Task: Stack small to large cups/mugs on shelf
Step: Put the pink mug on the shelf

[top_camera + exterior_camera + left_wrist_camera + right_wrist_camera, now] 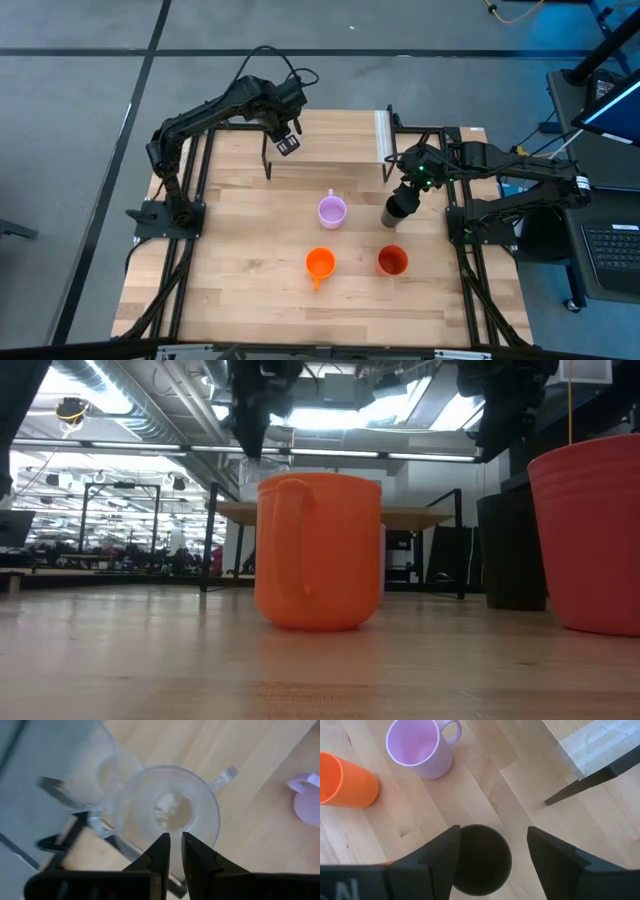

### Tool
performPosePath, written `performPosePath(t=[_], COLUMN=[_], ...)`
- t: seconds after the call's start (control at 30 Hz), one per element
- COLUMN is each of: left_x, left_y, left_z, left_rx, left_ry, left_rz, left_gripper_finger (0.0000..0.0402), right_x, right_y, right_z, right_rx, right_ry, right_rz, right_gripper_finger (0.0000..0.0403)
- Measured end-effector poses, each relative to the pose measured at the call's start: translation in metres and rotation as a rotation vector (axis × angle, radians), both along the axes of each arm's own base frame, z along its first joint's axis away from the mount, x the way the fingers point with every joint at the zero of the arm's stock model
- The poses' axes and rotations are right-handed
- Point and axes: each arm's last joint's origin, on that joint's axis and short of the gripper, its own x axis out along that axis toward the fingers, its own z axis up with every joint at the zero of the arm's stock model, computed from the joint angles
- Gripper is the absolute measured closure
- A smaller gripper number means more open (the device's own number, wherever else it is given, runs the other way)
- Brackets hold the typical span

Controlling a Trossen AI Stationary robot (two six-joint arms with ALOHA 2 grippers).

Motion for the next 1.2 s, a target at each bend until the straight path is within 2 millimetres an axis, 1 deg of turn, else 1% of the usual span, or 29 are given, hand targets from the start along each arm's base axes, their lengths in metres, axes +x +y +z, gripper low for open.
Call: performPosePath(t=[0.17,0.37,0.47,0.53,0.73,0.87,1.0,1.2], left_x=[-0.010,-0.028,-0.037,-0.041,-0.037,-0.031,-0.035,-0.038], left_y=[-0.027,-0.078,-0.101,-0.112,-0.136,-0.150,-0.163,-0.178], left_z=[0.024,0.053,0.063,0.068,0.068,0.063,0.061,0.063], left_rx=[0.121,0.144,0.156,0.159,0.137,0.153,0.176,0.209], left_ry=[-0.031,-0.132,-0.152,-0.188,-0.213,-0.190,-0.150,-0.164], left_rz=[-0.010,-0.075,-0.137,-0.158,-0.201,-0.224,-0.227,-0.223], left_gripper_finger=[0.0360,0.0360,0.0360,0.0360,0.0360,0.0360,0.0360,0.0360], right_x=[0.003,0.010,0.021,0.034,0.070,0.091,0.107,0.122], right_y=[0.000,-0.002,-0.003,-0.004,-0.007,-0.008,-0.004,-0.003], right_z=[0.001,0.006,0.008,0.002,-0.034,-0.054,-0.068,-0.080], right_rx=[-0.004,-0.020,-0.020,0.016,0.051,0.080,0.121,0.102], right_ry=[-0.030,-0.120,-0.220,-0.253,-0.138,-0.107,-0.117,-0.143], right_rz=[-0.001,0.002,-0.010,0.011,0.028,0.065,0.113,0.080], right_gripper_finger=[0.0171,0.0171,0.0171,0.0171,0.0171,0.0171,0.0171,0.0171])
